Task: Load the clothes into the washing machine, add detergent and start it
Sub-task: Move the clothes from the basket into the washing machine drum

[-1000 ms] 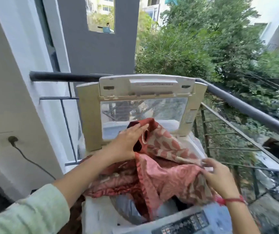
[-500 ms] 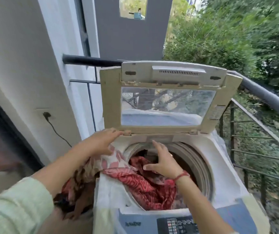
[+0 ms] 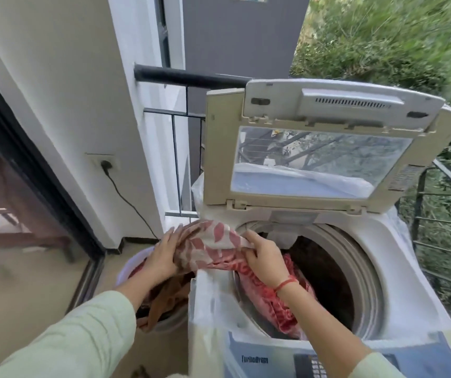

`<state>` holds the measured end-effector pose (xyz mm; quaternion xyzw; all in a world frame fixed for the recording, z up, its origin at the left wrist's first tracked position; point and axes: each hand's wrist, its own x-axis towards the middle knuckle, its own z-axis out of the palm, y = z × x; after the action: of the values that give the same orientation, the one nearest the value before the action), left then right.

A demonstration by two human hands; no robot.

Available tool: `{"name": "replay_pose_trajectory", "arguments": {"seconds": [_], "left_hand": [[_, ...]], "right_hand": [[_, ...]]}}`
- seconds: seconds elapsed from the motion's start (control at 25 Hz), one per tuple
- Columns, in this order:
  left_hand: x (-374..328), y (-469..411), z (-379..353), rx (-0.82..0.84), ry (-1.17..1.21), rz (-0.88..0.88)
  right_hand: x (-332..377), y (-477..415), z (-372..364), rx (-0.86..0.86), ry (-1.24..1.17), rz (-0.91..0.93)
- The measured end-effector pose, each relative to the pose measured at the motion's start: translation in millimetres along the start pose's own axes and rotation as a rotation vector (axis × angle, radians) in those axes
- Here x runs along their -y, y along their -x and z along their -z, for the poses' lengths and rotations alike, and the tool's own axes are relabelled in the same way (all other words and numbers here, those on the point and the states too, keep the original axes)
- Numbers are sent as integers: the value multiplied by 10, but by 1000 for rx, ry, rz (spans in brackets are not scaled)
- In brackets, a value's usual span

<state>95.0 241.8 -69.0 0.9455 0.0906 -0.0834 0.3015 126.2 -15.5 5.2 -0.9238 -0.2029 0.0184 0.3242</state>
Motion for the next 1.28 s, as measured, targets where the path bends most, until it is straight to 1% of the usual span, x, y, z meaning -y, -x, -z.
{"name": "replay_pose_trajectory", "arguments": {"seconds": [0.04,0.08,0.16,0.2,0.24,0.28,0.36,0.4,0.44,0.48,0.52,0.56,0.6,0.64,0.68,0.72,0.76,0.8,0.84,0.88,0.92,1.0,1.04,1.08,1.12,1.2,1.28], "left_hand": [[-58,-24,15,-85,88,-18],[-172,-50,59,-204,159,-69],[-560,-72,241,-450,233,-272],[-833,-64,358,-515,235,-394],[-1084,-58,427,-544,217,-492],[-1324,-41,464,-553,192,-553],[-1705,-20,415,-559,151,-609],[-1812,-37,353,-474,125,-595],[-1880,-48,315,-310,79,-554],[-1869,-67,264,-107,4,-521],[-1766,-86,224,83,-68,-490],[-1587,-80,206,180,-95,-471],[-1357,-40,238,162,-48,-446],[-1090,-2,291,12,61,-407],[-760,16,338,-146,178,-327],[-396,19,372,-248,236,-218],[-50,10,407,-270,194,-102],[317,-32,388,-198,94,17],[625,-82,324,-68,5,113],[862,-134,215,64,-16,180],[1041,-186,96,169,5,212],[1238,-312,-119,279,31,208],[1278,-375,-206,305,5,193],[1286,-426,-281,323,-34,175],[1281,-457,-345,335,-67,153],[1195,-451,-435,302,-80,131],[1119,-374,-511,196,-33,144]], "right_hand": [[55,20,232,-89,56,43],[69,32,505,-171,89,67],[40,100,1126,-345,36,39],[-18,151,1421,-449,15,12],[-98,217,1647,-557,30,-6],[-222,275,1784,-653,77,-35],[-501,395,1852,-784,148,-122],[-705,439,1779,-764,189,-182],[-919,474,1672,-644,210,-280],[-1172,483,1527,-386,254,-398],[-1341,494,1375,-24,343,-489],[-1426,487,1247,268,416,-530],[-1424,439,1125,423,501,-528],[-1315,353,1004,429,498,-501],[-1134,244,876,366,437,-460],[-885,109,735,285,371,-378],[-566,-51,574,219,318,-281],[-249,-215,369,202,279,-168],[71,-370,154,222,253,-42],[359,-529,-73,286,262,60],[607,-686,-310,378,311,120],[882,-937,-765,557,561,113],[928,-1026,-931,615,714,82],[955,-1070,-1031,632,848,59],[987,-1089,-1089,622,933,59],[1056,-1015,-1078,552,943,102],[1089,-806,-902,464,778,163]]}}
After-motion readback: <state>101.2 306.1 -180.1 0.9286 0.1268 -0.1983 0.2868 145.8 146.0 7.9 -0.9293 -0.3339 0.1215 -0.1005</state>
